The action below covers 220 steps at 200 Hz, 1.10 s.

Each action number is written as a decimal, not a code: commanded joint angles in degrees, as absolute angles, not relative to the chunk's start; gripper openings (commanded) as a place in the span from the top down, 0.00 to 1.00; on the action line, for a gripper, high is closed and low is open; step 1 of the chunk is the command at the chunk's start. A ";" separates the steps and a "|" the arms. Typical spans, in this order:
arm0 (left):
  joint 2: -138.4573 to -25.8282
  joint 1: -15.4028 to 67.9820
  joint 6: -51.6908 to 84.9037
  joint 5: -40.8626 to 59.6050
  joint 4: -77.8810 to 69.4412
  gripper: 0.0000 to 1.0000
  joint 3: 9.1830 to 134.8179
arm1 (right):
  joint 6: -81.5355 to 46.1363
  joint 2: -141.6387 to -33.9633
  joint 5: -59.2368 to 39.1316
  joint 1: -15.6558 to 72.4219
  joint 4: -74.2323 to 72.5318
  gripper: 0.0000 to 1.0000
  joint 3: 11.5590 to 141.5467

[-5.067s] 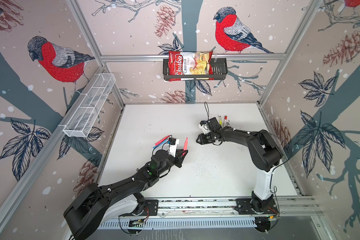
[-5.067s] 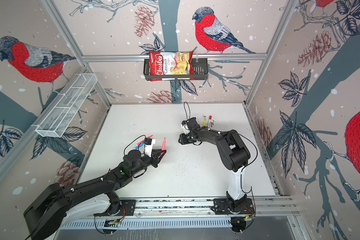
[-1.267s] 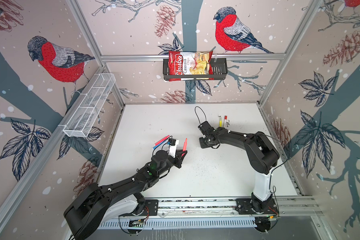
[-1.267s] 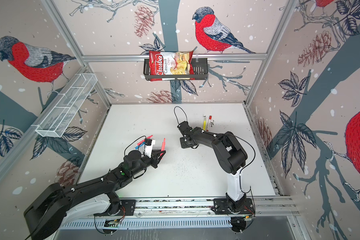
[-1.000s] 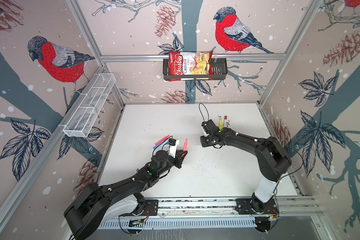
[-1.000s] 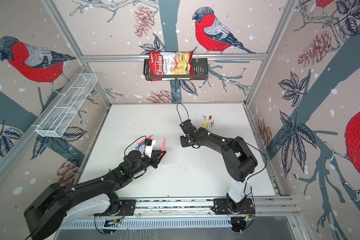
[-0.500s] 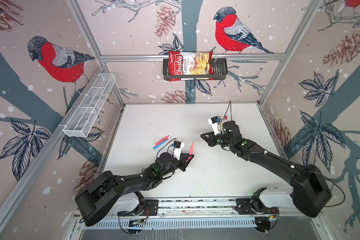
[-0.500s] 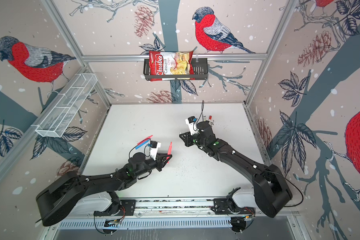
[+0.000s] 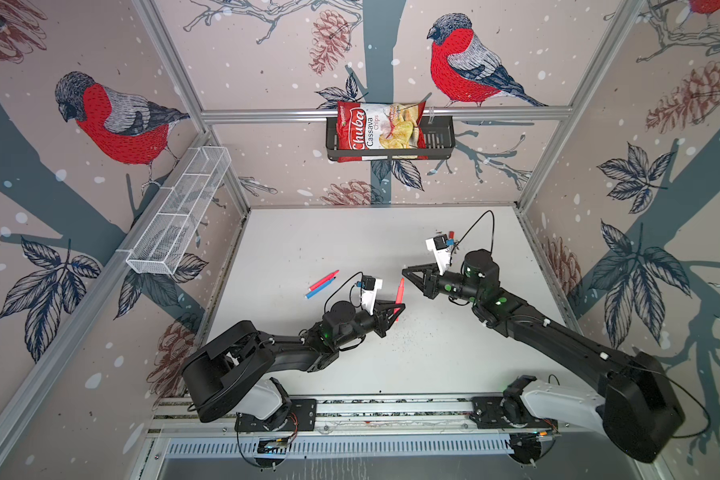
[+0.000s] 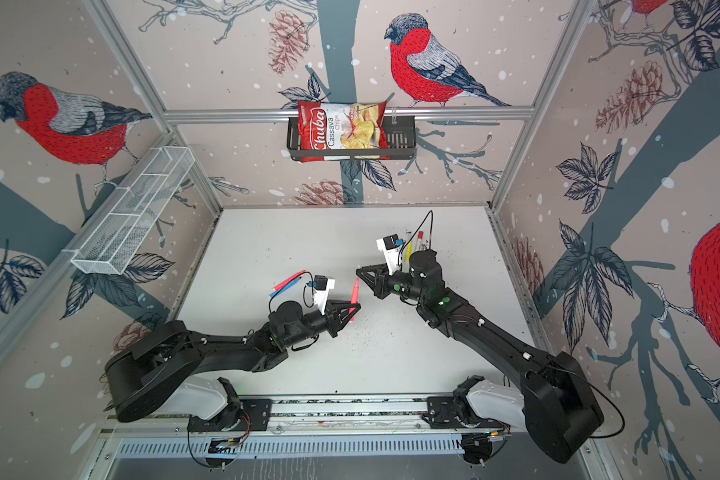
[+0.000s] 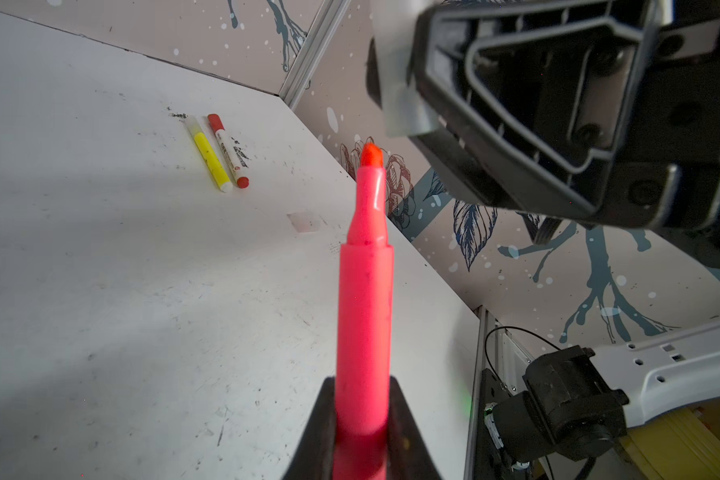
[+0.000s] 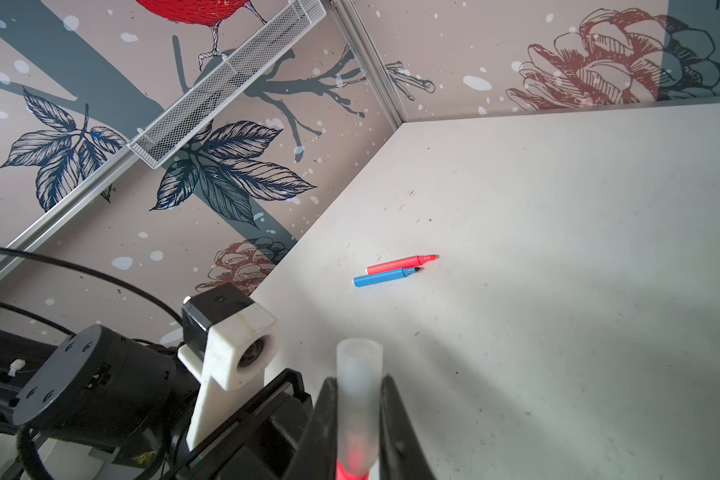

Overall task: Insert the pens into the pen caps
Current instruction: 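Carry the cap with the right gripper toward the pink highlighter tip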

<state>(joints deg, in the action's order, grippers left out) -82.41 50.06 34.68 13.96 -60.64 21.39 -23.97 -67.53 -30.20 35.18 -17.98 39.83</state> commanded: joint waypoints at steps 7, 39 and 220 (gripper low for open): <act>-82.44 50.23 34.92 15.12 -63.54 1.00 22.15 | -24.76 -67.14 -31.26 35.15 -21.73 0.93 39.53; -82.46 50.27 34.96 15.29 -63.56 1.00 22.26 | -25.22 -67.15 -31.30 35.07 -22.70 0.92 39.84; -79.59 50.53 33.55 13.80 -61.36 1.00 22.37 | -31.11 -68.38 -36.15 35.42 -32.80 0.90 36.00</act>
<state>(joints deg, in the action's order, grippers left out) -79.99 50.41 34.46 14.33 -60.64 21.78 -30.11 -68.84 -34.92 34.94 -29.23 36.64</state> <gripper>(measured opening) 0.176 0.157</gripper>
